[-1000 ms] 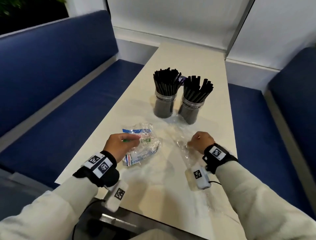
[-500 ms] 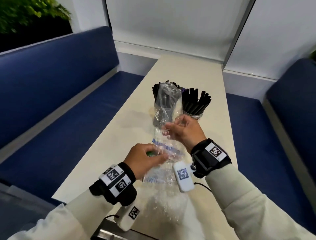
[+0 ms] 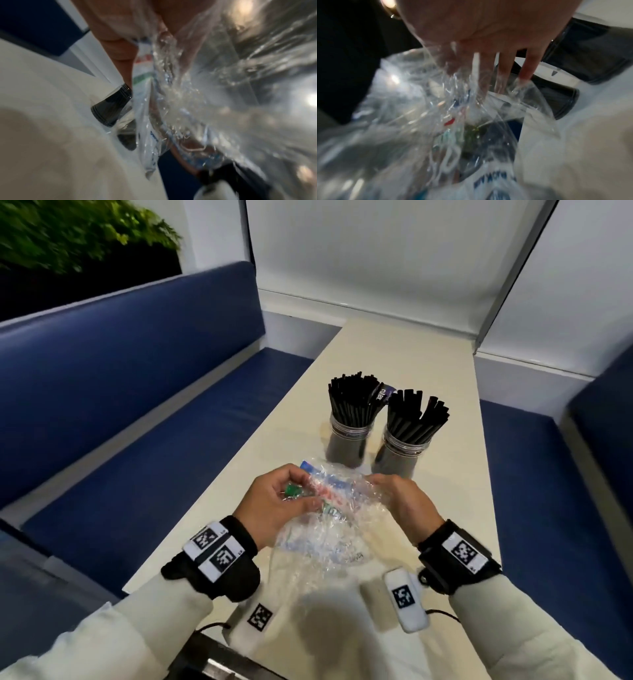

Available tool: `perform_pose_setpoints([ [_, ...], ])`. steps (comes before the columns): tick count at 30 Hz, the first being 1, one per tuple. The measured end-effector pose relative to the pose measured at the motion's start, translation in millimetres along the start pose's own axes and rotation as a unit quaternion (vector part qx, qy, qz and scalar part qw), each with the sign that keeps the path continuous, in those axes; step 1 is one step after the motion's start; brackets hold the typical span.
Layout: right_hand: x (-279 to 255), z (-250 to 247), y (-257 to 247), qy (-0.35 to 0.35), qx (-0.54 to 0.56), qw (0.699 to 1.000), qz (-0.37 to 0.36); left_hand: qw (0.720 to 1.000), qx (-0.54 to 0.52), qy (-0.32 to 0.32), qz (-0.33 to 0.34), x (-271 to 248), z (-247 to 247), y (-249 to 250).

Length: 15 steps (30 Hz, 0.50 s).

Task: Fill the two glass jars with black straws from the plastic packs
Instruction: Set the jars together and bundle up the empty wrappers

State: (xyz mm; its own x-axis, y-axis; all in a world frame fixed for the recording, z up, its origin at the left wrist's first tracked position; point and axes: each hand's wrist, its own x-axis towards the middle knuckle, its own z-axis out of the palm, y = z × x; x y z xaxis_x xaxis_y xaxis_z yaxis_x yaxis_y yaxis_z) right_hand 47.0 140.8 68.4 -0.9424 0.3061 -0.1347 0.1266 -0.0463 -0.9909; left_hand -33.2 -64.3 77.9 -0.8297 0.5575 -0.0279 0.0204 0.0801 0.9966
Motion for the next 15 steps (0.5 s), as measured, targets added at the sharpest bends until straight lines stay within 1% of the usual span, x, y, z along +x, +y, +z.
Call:
perform_pose_setpoints([
  [1,0.6,-0.2,3.0,-0.019,0.054,0.998,0.027,1.0,-0.017,0.017,0.001,2.2,-1.0,1.5],
  [2,1.5,1.4,7.6,-0.041,0.073,0.995,0.049,0.999,-0.026,0.036,0.003,4.0,-1.0,3.6],
  [3,0.2,7.1,11.0,-0.053,0.058,0.995,0.067,0.998,-0.034,0.058,0.007,5.3,-0.4,4.3],
  [6,1.4,34.1,15.2,-0.105,0.053,0.991,0.07,0.99,-0.051,0.127,0.02,4.8,0.1,0.7],
  [8,5.1,51.5,13.0,-0.119,0.055,0.99,0.062,0.985,-0.057,0.165,0.013,1.0,-7.0,-3.7],
  [10,14.3,63.6,13.4,-0.109,0.049,0.992,0.035,0.981,-0.096,0.162,-0.042,-6.0,-22.3,-7.1],
  [12,23.8,77.3,14.8,-0.11,0.058,0.992,0.038,0.979,-0.12,0.116,-0.119,-21.1,-41.6,-9.0],
  [13,26.9,88.1,14.6,-0.117,0.064,0.99,0.044,0.977,-0.128,0.095,-0.142,-30.1,-52.7,-11.1],
  [14,30.6,101.7,16.8,-0.124,0.059,0.989,0.049,0.976,-0.131,0.091,-0.15,-38.5,-64.7,-14.6],
  [15,31.5,118.0,18.5,-0.137,0.048,0.988,0.05,0.975,-0.126,0.11,-0.147,-47.8,-77.6,-16.4],
])
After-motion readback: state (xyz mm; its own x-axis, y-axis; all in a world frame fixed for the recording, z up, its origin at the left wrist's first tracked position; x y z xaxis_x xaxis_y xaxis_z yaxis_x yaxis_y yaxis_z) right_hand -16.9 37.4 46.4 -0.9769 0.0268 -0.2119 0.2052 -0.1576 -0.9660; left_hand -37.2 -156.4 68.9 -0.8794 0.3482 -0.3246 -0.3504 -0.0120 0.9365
